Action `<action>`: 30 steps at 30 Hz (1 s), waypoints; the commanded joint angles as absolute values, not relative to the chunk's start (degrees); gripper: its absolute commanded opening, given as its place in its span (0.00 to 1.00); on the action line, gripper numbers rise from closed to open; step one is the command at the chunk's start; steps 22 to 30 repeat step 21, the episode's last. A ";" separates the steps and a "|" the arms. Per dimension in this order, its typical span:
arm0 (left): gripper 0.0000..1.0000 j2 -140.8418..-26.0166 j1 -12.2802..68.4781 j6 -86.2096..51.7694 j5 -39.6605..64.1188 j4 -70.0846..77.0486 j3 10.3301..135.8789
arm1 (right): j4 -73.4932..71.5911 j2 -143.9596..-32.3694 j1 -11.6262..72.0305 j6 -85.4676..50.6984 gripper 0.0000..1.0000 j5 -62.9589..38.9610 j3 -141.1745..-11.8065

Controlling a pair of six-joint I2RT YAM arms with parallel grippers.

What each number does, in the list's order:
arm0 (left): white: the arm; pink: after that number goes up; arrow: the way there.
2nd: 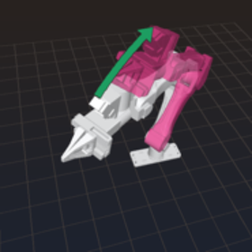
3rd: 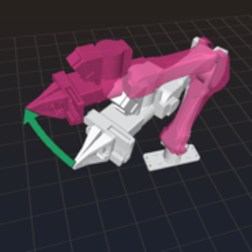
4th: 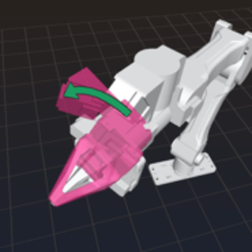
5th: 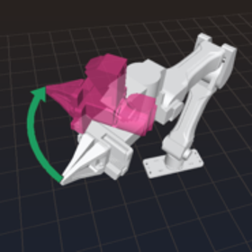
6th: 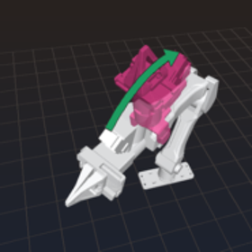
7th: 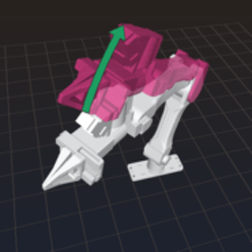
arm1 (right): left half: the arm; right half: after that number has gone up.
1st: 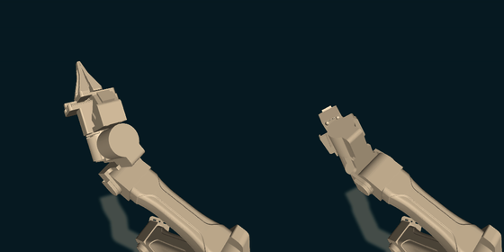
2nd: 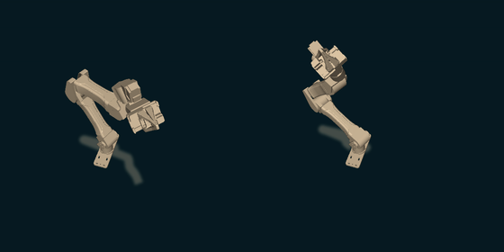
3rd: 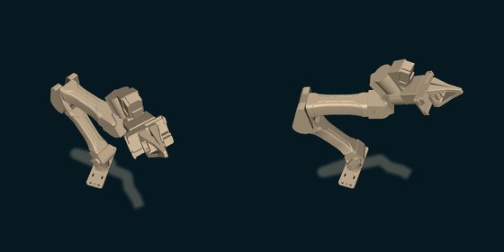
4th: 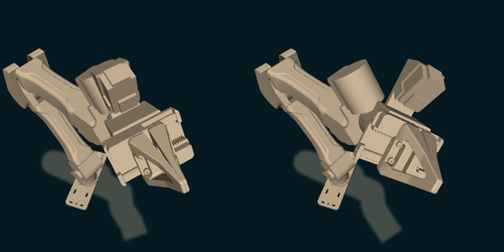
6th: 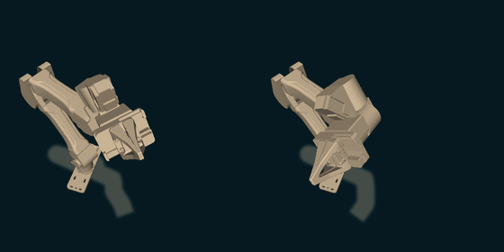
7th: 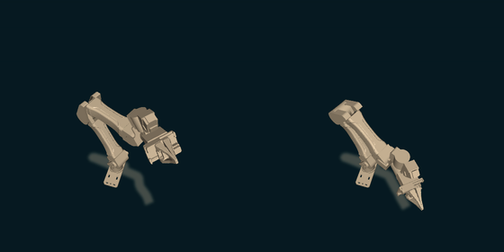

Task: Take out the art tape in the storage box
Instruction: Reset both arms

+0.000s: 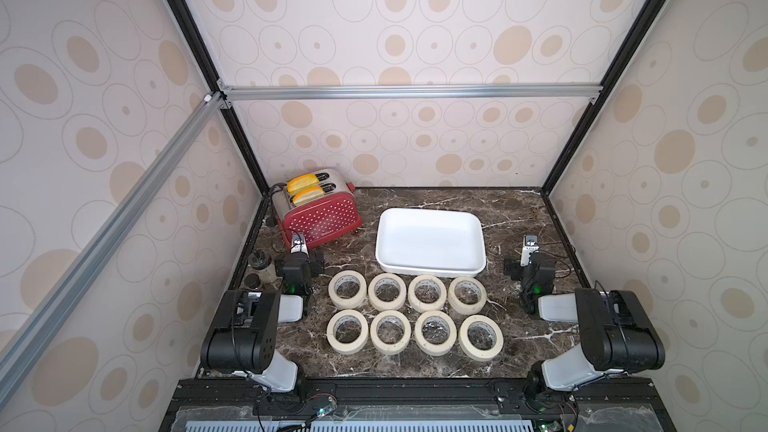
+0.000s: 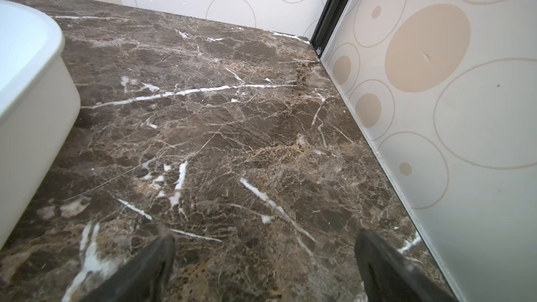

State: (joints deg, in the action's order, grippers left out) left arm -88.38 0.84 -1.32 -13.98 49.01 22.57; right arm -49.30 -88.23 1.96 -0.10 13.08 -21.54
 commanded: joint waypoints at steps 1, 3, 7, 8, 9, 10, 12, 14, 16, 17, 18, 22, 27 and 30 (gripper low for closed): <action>0.99 -88.42 0.44 -2.10 -13.59 48.94 23.91 | -53.64 -87.02 2.11 -0.32 1.00 12.39 -18.85; 0.99 -88.42 0.44 -2.11 -13.61 48.90 23.91 | -56.04 -86.88 2.03 -0.26 1.00 12.40 -17.61; 0.99 -88.42 0.45 -2.11 -13.56 48.95 23.94 | -55.13 -87.00 2.10 -0.25 1.00 12.46 -18.11; 0.99 -88.42 0.44 -2.11 -13.53 48.94 23.99 | -55.48 -87.01 2.08 -0.26 1.00 12.44 -17.95; 0.99 -88.49 0.44 -2.10 -13.54 48.93 23.99 | -55.61 -87.00 2.08 -0.23 1.00 12.39 -17.93; 0.99 -88.50 0.46 -2.11 -13.54 48.93 23.99 | -55.53 -87.01 2.06 -0.26 1.00 12.39 -17.93; 0.99 -88.50 0.44 -2.11 -13.54 48.84 23.99 | -54.46 -87.15 2.02 -0.26 1.00 12.48 -18.64; 0.99 -88.46 0.44 -2.11 -13.54 48.84 24.06 | -52.18 -87.35 2.07 -0.01 1.00 11.97 -19.91; 0.99 -88.59 0.44 -2.19 -13.54 48.73 24.11 | -50.06 -87.44 2.02 0.40 1.00 10.87 -21.10; 0.99 -88.59 0.43 -2.16 -13.54 48.74 24.08 | -49.37 -87.48 2.07 0.66 1.00 10.30 -21.47; 0.99 -88.59 0.44 -2.20 -13.54 48.73 24.11 | -49.23 -87.58 2.05 0.77 1.00 10.10 -21.61; 0.99 -88.42 0.44 -2.10 -13.54 48.73 23.99 | -48.70 -87.70 2.09 0.69 1.00 10.16 -21.96; 0.99 -88.42 0.44 -2.10 -13.54 48.73 23.99 | -48.70 -87.70 2.09 0.69 1.00 10.16 -21.96; 0.99 -88.42 0.44 -2.10 -13.54 48.73 23.99 | -48.70 -87.70 2.09 0.69 1.00 10.16 -21.96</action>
